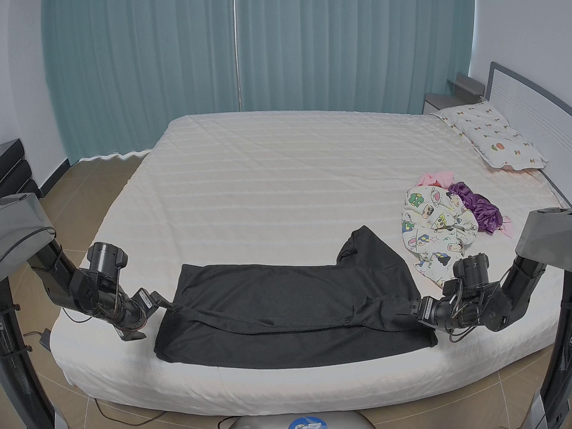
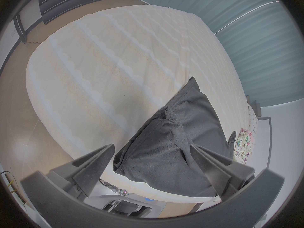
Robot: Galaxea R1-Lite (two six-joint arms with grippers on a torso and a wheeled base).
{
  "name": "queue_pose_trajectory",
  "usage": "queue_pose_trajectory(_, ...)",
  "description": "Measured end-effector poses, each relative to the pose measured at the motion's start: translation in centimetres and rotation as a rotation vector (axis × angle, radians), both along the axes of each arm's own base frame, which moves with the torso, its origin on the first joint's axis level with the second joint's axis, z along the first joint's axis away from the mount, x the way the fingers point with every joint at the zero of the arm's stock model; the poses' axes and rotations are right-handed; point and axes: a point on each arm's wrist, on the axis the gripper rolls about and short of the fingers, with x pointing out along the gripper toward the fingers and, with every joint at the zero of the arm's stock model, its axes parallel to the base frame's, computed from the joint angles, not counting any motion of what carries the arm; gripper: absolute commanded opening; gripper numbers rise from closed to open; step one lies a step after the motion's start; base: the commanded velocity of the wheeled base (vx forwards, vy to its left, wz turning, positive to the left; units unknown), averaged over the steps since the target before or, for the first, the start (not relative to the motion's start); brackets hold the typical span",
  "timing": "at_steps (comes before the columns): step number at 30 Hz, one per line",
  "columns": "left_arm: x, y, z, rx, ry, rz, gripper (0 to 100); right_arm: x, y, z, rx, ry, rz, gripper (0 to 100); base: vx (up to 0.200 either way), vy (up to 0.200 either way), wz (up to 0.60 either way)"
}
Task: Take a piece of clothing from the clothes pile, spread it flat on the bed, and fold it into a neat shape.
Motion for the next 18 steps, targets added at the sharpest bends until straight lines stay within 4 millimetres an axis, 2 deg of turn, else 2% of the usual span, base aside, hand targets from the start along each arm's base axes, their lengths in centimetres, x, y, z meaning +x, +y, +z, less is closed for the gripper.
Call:
queue_pose_trajectory(12, 0.0, 0.0, 0.0, -0.001, 0.0, 0.001, 100, 0.6, 0.7, -1.4, -0.021, -0.043, 0.002, 100, 0.0, 0.0, 0.0)
queue_pose_trajectory(13, 0.0, 0.0, 0.0, -0.001, 0.0, 0.001, 100, 0.6, 0.7, -1.5, -0.028, -0.042, 0.0, 0, 0.0, 0.0, 0.0)
queue_pose_trajectory(18, 0.0, 0.0, 0.0, -0.001, 0.0, 0.002, 100, 0.8, 0.8, -2.3, -0.067, -0.035, 0.002, 0, 0.0, 0.0, 0.0)
